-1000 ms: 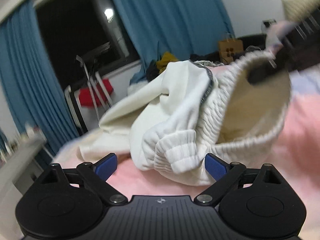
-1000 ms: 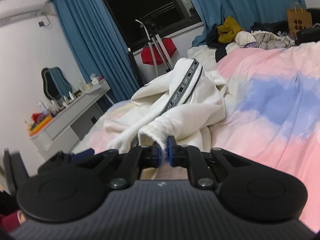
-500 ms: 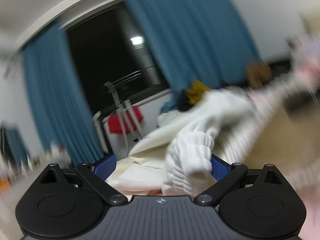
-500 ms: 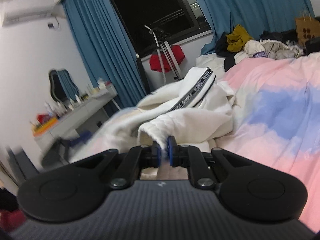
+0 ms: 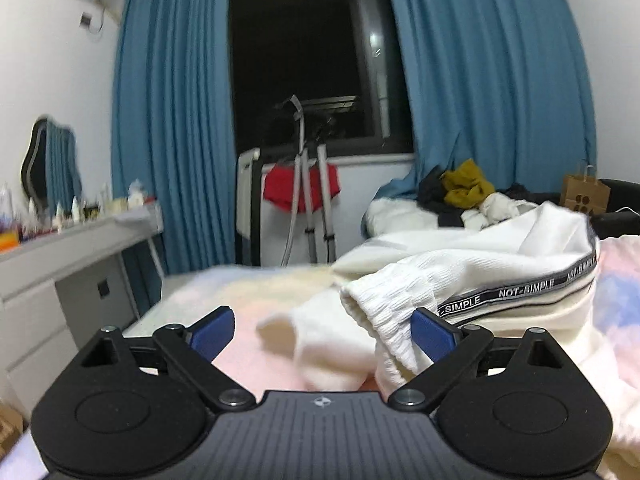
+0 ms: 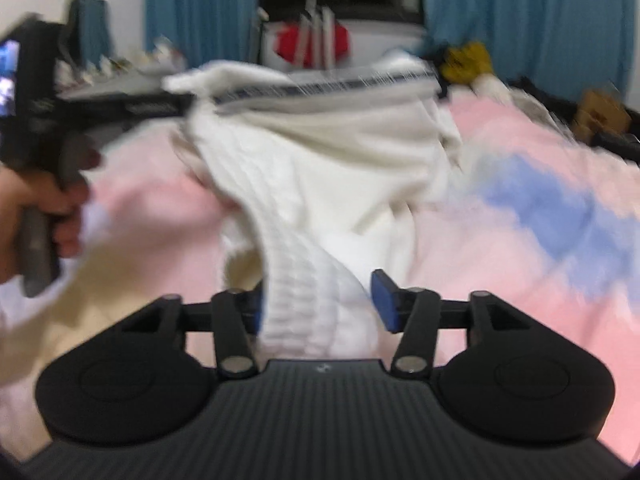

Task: Fold clothes

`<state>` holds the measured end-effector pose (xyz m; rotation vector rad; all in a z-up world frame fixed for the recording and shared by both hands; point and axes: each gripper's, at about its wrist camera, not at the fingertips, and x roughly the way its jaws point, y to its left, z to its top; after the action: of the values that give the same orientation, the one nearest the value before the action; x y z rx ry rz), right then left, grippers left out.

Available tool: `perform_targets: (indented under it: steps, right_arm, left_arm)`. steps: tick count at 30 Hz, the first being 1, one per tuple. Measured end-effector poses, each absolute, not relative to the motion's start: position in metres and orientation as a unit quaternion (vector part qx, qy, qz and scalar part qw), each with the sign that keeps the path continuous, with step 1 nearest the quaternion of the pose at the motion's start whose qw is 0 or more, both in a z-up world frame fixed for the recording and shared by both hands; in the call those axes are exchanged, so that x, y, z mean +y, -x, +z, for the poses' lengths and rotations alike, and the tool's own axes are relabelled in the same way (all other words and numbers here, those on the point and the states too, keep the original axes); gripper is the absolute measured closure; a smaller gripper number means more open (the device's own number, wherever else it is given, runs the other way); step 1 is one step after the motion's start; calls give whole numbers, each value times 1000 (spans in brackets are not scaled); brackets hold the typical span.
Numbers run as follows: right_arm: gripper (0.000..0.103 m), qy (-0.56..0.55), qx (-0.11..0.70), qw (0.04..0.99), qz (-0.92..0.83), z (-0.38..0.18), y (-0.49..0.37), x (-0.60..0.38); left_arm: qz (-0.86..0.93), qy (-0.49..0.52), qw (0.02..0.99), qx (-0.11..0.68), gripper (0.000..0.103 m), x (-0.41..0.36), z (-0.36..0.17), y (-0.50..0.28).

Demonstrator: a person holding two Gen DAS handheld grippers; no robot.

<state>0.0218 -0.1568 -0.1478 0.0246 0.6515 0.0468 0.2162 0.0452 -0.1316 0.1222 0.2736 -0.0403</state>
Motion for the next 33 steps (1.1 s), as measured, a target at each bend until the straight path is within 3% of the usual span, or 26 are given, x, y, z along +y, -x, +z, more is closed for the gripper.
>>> perform_targets:
  steps: [1,4,5,6,8,14,17,24,31,33]
  right_arm:
    - [35,-25,335,942,12,-153,-23,-157]
    - [38,-96,365,926,-8,-166,-21,-165]
    - [56,-114,364,925,-8,-167,-20,-168]
    - [68,-114,352,929,-7,-163,-18,-167]
    - [78,-103,323,941,-7,-150,-15,-163]
    - [81,-156,241,958,23,-103,-10,-186]
    - [81,-188,229,954,41,-89,-11,-204]
    - [81,-208,203,955,64,-72,2,-238]
    - [81,-207,195,955,82,-71,8,-262]
    - [81,-212,204,952,80,-77,7,-269]
  left_arm:
    - [-18,-57,988,140,7,54,-134,-215]
    - [-15,-46,988,148,7,73,-140,-216]
    - [-17,-42,988,150,7,77,-142,-210]
    - [-20,-37,987,152,7,82,-144,-204]
    - [-25,-40,987,151,10,87,-144,-197]
    - [-94,-79,985,124,10,89,-130,-147]
    - [-144,-114,980,80,2,83,-119,-107]
    - [-242,-266,930,79,1,0,-142,-78]
    - [-122,-334,932,66,0,-64,-177,-105]
    - [-83,-290,951,71,0,-59,-171,-118]
